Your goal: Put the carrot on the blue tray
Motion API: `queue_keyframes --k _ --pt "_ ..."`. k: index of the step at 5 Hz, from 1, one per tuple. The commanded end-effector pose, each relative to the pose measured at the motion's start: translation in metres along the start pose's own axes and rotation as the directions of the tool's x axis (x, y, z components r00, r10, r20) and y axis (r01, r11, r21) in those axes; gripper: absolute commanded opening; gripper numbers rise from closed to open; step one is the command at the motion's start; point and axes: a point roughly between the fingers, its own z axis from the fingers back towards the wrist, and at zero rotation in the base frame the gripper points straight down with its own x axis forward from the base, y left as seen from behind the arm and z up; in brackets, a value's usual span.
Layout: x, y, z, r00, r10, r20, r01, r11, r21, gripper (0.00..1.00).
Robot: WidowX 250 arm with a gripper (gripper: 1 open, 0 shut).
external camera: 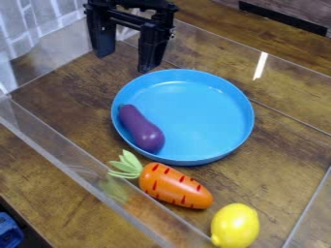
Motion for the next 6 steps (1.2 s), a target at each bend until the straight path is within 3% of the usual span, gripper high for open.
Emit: queue_keyframes --k 1,2,3,4,5,6 --pt "-0.002 -0.002 -0.016 0.998 -0.056 -0.015 0.056 0.998 -0.001 1.0" --pt "-0.007 -0.01 -0.034 0.984 -0.176 -0.024 0.176 0.984 -0.003 1.0" --pt "-0.013 -0.03 -0.05 0.939 -0.344 -0.011 0.344 0.939 0.002 1.0" --pt "-0.019 -0.05 -0.069 0.863 -0.505 0.006 0.504 0.863 0.021 0.0" --pt "-0.028 -0.057 -0.096 0.787 -0.617 0.006 0.615 0.786 0.06 1.0" --pt "-0.031 -0.057 -0.114 0.712 -0.702 0.006 0.699 0.71 0.084 1.0"
